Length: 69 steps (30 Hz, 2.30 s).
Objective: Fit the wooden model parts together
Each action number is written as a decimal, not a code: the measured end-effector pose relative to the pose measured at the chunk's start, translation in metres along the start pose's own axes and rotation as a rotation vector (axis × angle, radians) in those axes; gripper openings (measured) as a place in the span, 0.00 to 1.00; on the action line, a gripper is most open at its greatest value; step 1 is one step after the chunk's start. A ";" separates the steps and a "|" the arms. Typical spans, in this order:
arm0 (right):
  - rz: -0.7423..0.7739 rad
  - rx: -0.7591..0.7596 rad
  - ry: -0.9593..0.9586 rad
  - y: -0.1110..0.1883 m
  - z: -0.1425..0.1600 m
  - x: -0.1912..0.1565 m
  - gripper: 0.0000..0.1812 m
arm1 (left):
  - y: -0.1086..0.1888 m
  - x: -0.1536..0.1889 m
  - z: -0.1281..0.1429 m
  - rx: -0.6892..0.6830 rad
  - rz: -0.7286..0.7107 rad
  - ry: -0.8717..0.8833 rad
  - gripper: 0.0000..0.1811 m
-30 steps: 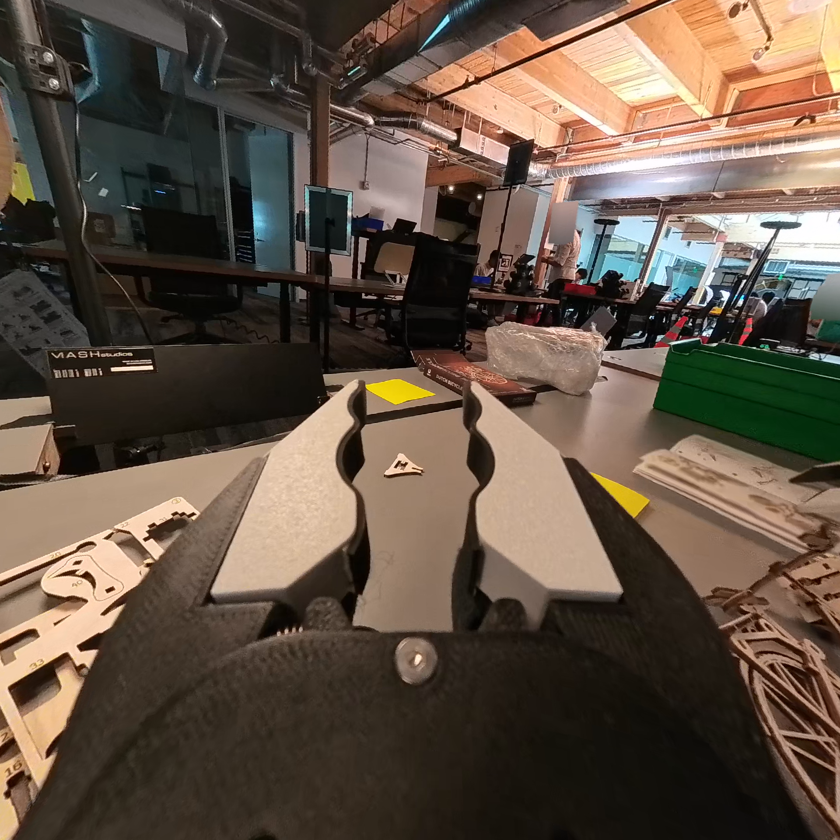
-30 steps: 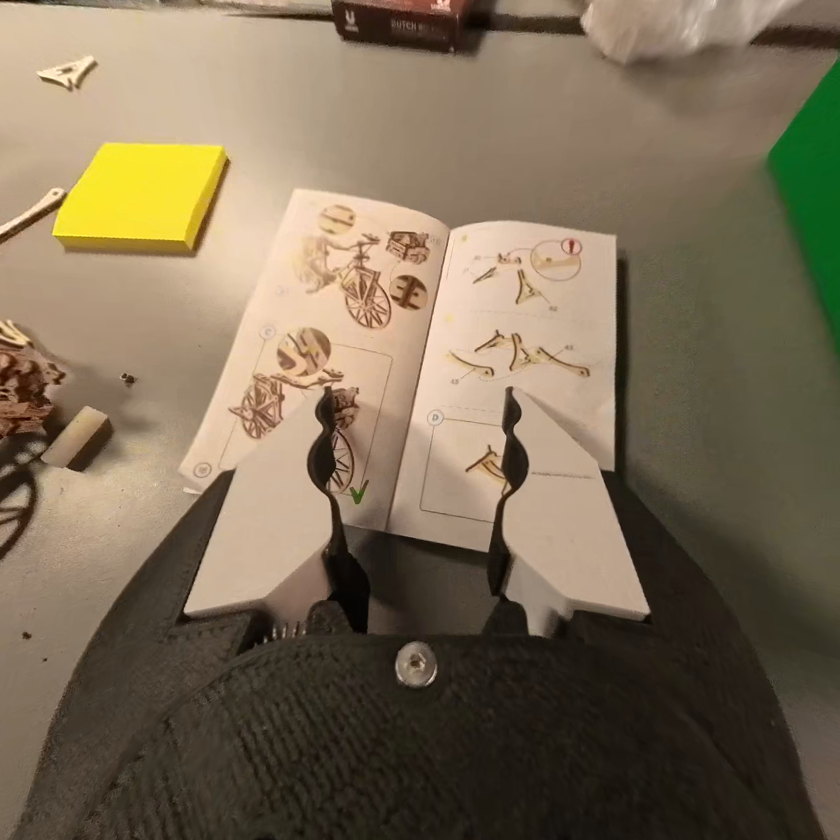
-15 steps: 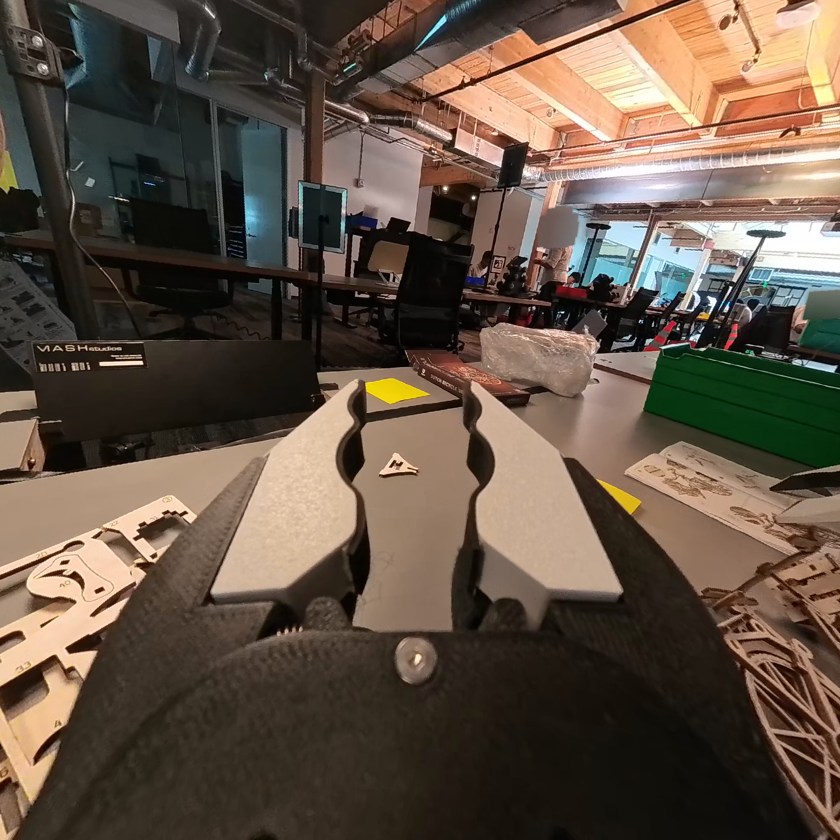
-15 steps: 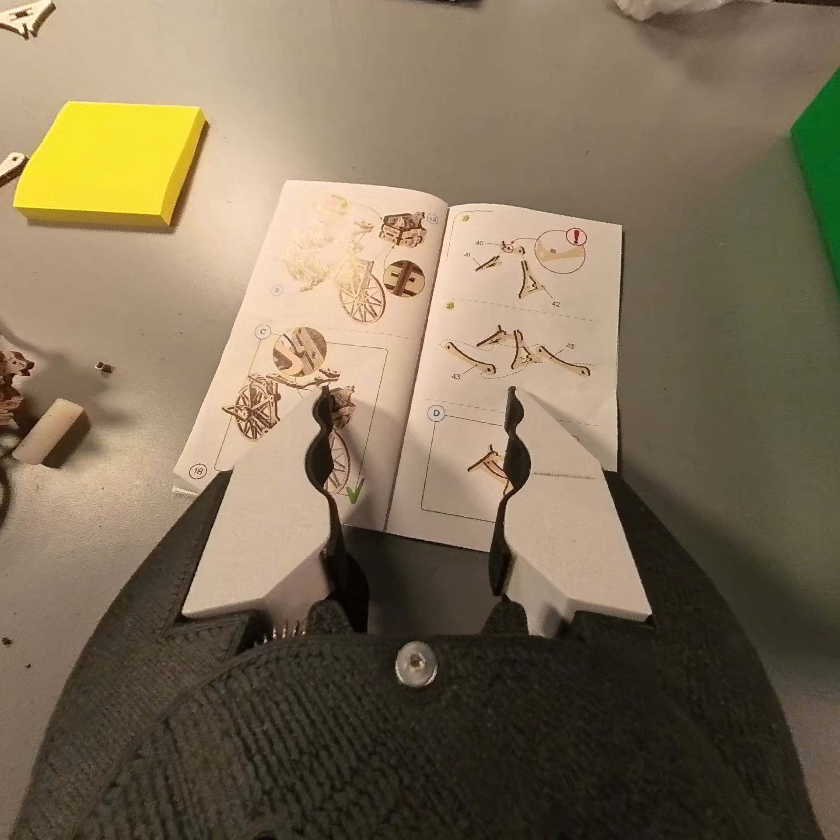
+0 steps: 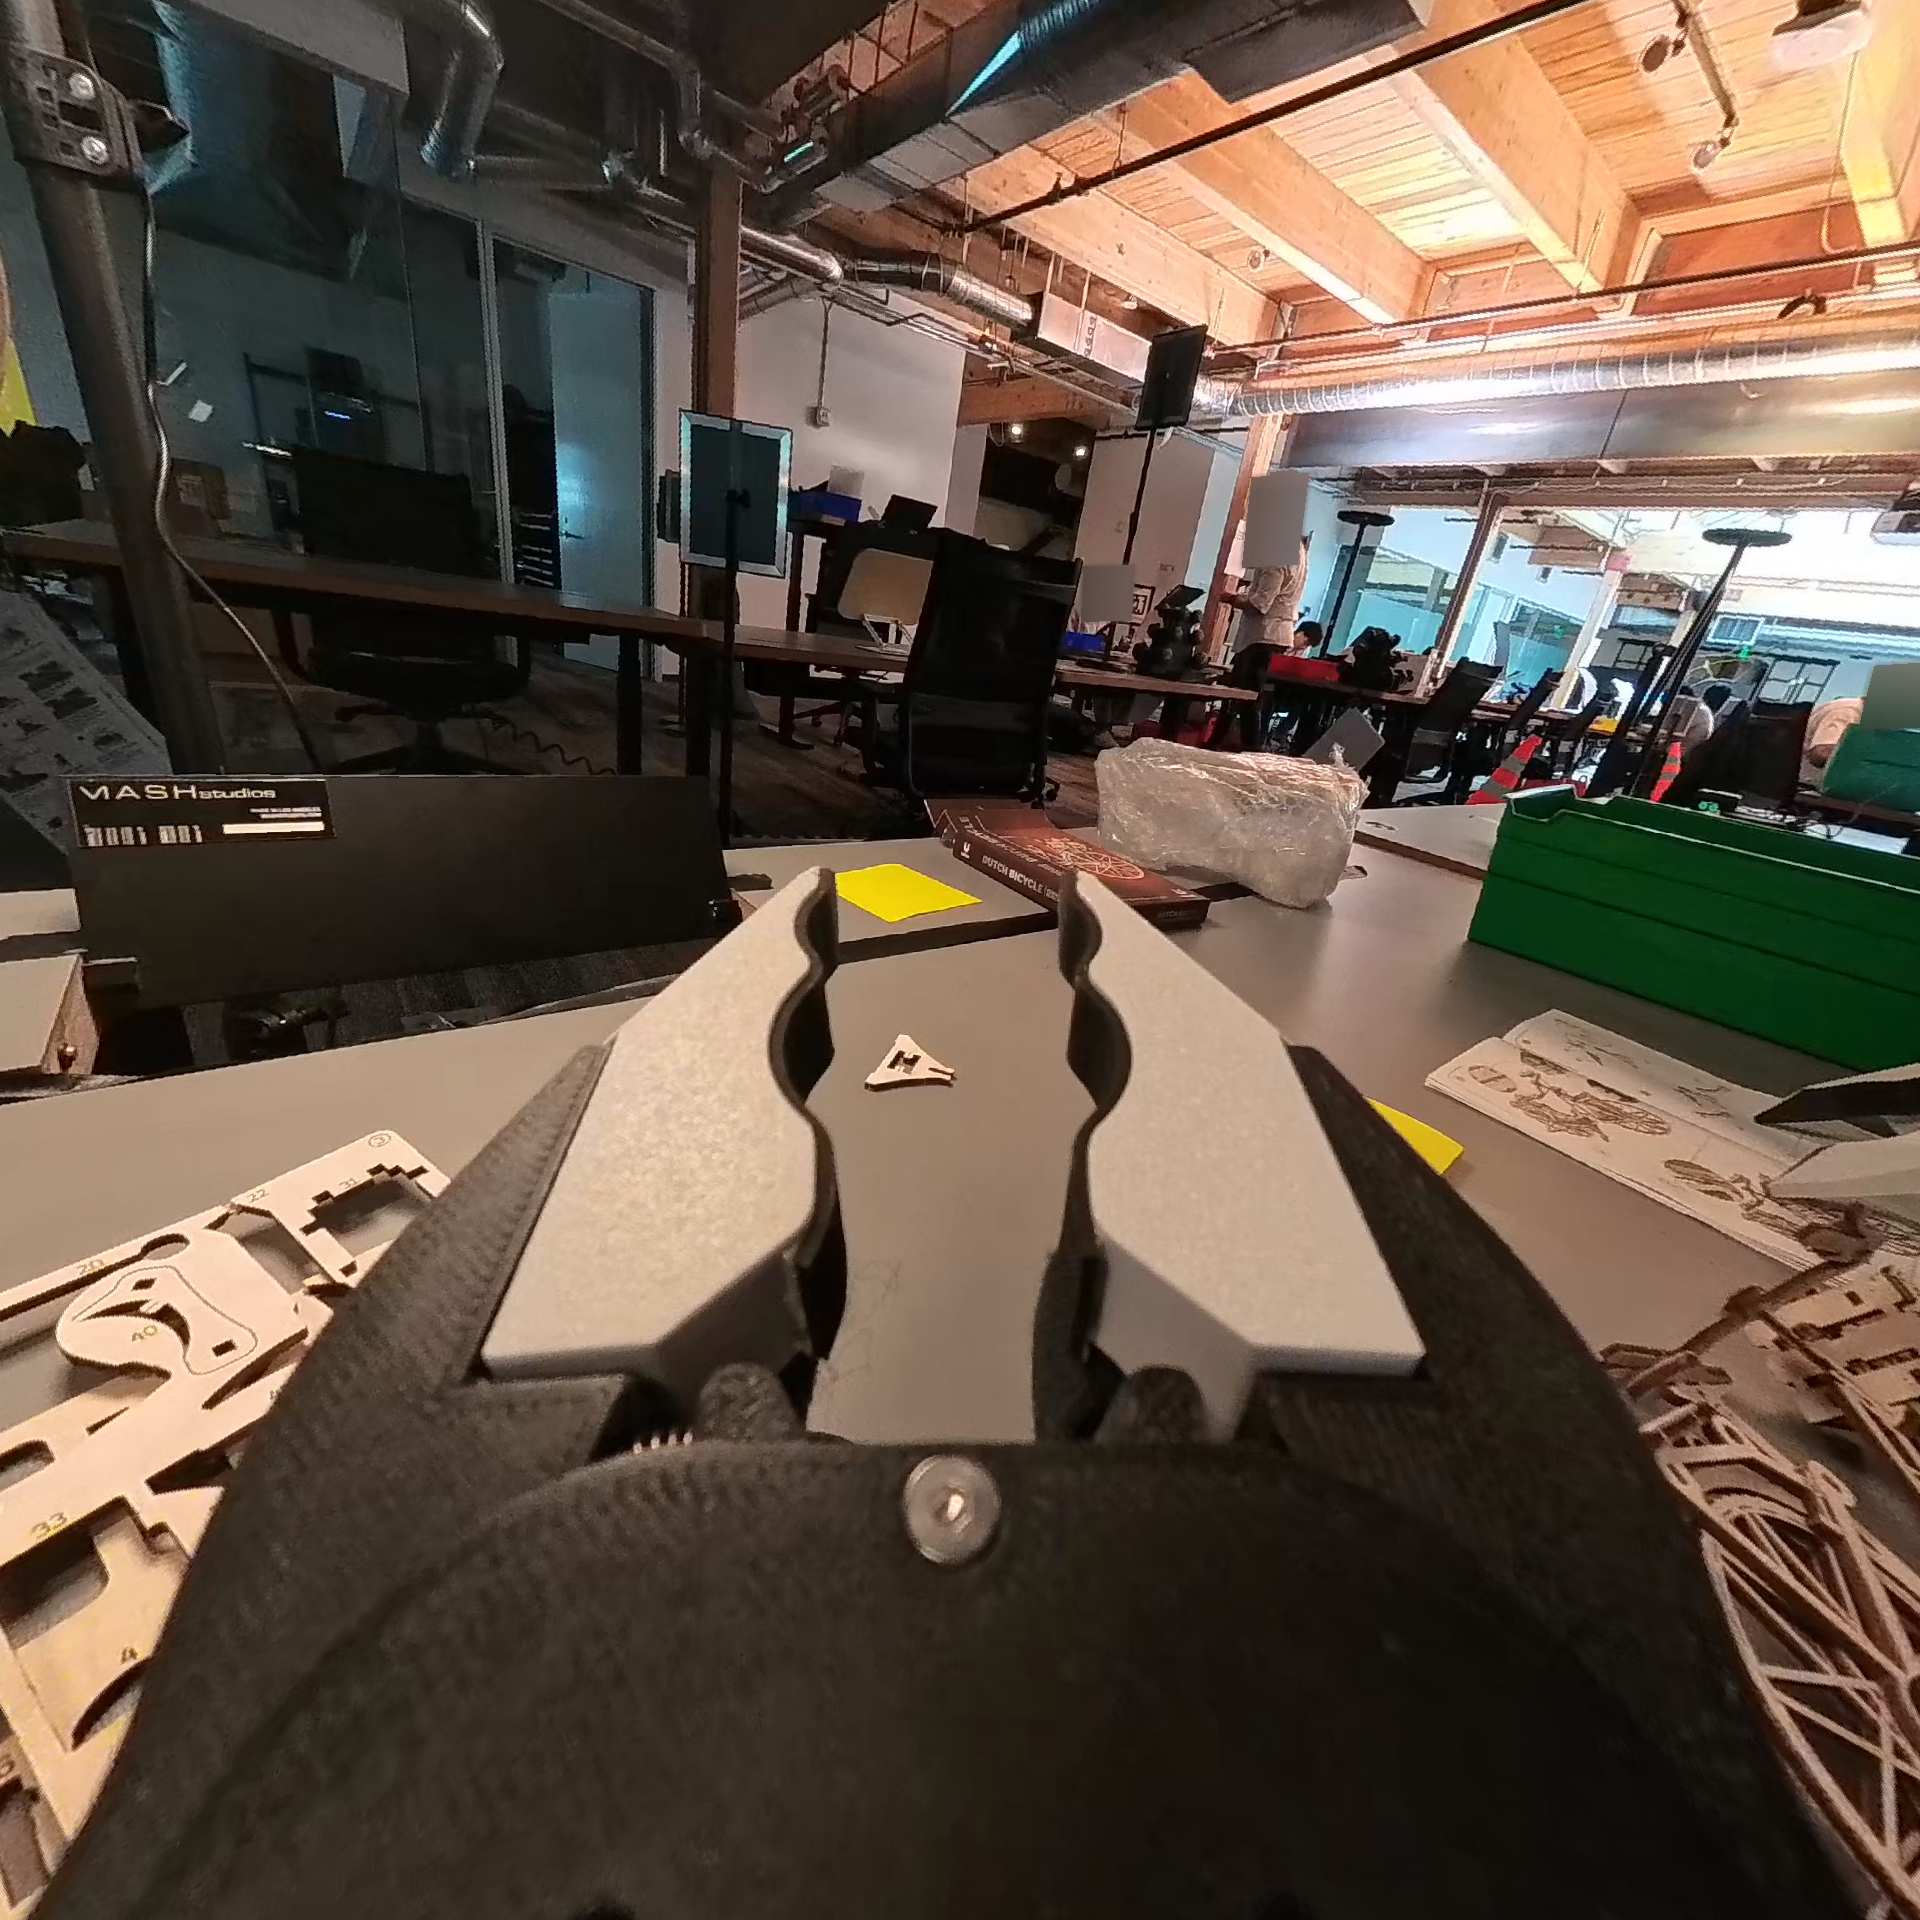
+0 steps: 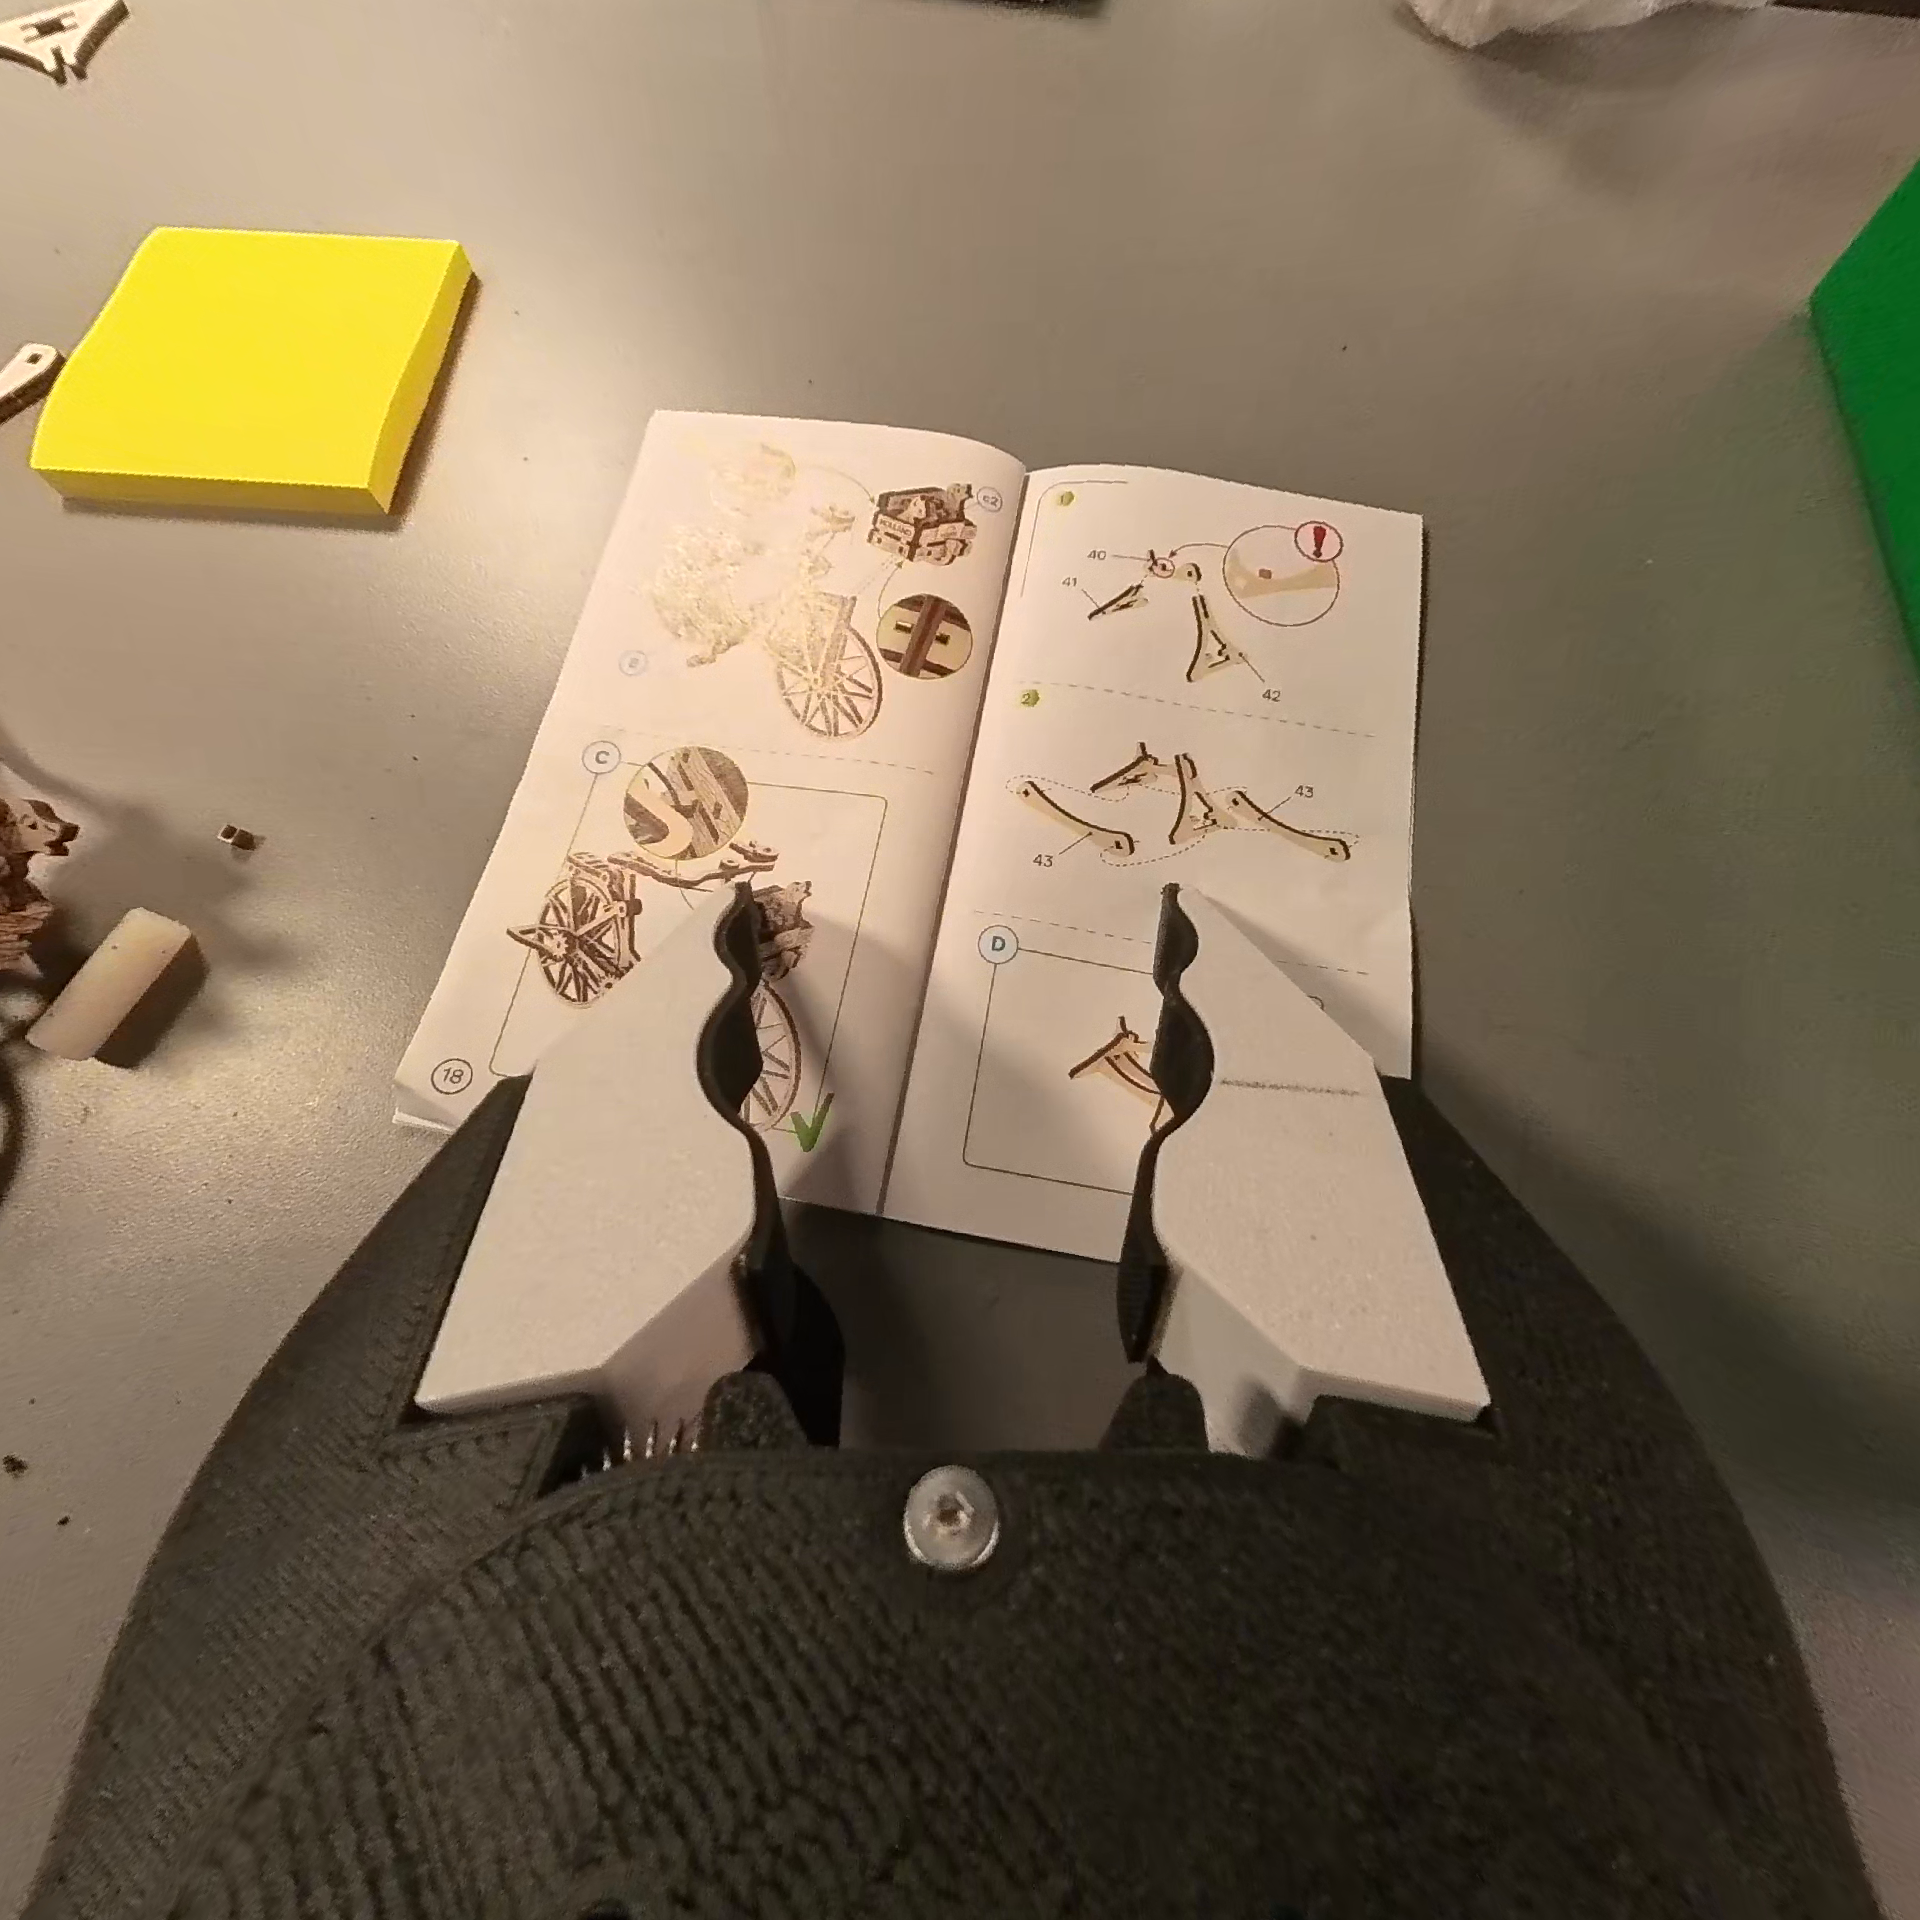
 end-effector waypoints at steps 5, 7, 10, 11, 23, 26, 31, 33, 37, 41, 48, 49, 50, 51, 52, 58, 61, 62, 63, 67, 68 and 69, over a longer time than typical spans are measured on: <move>0.002 -0.001 0.004 0.000 0.000 0.000 0.41 | 0.001 0.000 -0.002 0.015 -0.010 -0.011 0.22; 0.001 -0.001 0.005 0.000 0.000 0.000 0.41 | 0.006 0.001 -0.007 0.072 -0.043 -0.049 0.21; 0.000 -0.001 0.003 -0.001 0.000 0.000 0.41 | 0.013 0.005 -0.014 0.142 -0.067 -0.105 0.21; -0.001 -0.001 0.003 -0.001 0.000 0.000 0.41 | 0.014 0.006 -0.015 0.151 -0.068 -0.126 0.21; 0.002 -0.001 0.007 -0.002 -0.002 0.001 0.40 | 0.019 -0.003 -0.015 0.157 -0.126 -0.067 0.21; 0.010 0.001 0.017 -0.002 -0.002 0.000 0.40 | 0.021 -0.002 -0.016 0.166 -0.137 -0.085 0.21; 0.043 0.027 0.068 0.002 -0.003 -0.003 0.40 | 0.020 0.004 -0.016 0.160 -0.129 -0.137 0.21; 0.040 0.027 0.067 0.002 -0.003 -0.003 0.40 | 0.019 0.005 -0.016 0.153 -0.123 -0.148 0.21; 0.032 0.031 0.058 0.002 -0.002 -0.003 0.40 | 0.018 0.004 -0.015 0.144 -0.118 -0.141 0.21; 0.036 0.027 0.065 0.002 -0.002 -0.003 0.40 | 0.017 0.002 -0.014 0.140 -0.120 -0.125 0.21; 0.025 0.015 0.053 0.001 -0.002 -0.003 0.40 | 0.016 0.002 -0.013 0.133 -0.113 -0.113 0.21; 0.024 0.012 0.052 0.001 -0.002 -0.003 0.40 | 0.016 0.002 -0.013 0.134 -0.113 -0.112 0.21; 0.023 0.010 0.050 0.000 -0.002 -0.002 0.40 | 0.016 0.002 -0.013 0.135 -0.114 -0.112 0.21; 0.021 0.008 0.048 0.000 -0.002 -0.002 0.40 | 0.017 0.001 -0.013 0.135 -0.114 -0.111 0.21; 0.019 0.007 0.044 0.000 -0.002 -0.002 0.40 | 0.017 0.001 -0.013 0.136 -0.115 -0.111 0.21; 0.005 0.001 0.025 -0.001 -0.001 -0.001 0.40 | 0.020 -0.001 -0.015 0.157 -0.143 -0.107 0.21; 0.008 0.003 0.029 0.000 -0.001 -0.001 0.40 | 0.026 -0.004 -0.019 0.199 -0.177 -0.077 0.21; 0.010 0.004 0.032 0.000 -0.001 -0.001 0.40 | 0.028 -0.005 -0.020 0.209 -0.178 -0.063 0.21; 0.012 0.007 0.034 0.000 -0.002 -0.001 0.40 | 0.029 -0.007 -0.021 0.215 -0.185 -0.054 0.21; 0.039 0.075 0.077 0.005 -0.005 -0.004 0.39 | 0.029 -0.009 -0.020 0.207 -0.189 -0.048 0.21; 0.042 0.100 0.089 0.007 -0.007 -0.005 0.39 | 0.030 -0.008 -0.021 0.211 -0.193 -0.059 0.21; 0.041 0.122 0.098 0.008 -0.008 -0.007 0.38 | 0.031 -0.008 -0.021 0.212 -0.200 -0.073 0.21</move>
Point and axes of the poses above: each gripper's, where its closed fingertips meet, y back along the fingers, z out of its underside, x = y × z across the jaws, the point moved 8 cm from there along y, back along the fingers, and after that the axes turned 2 degrees about -z, right-handed, at the moved point
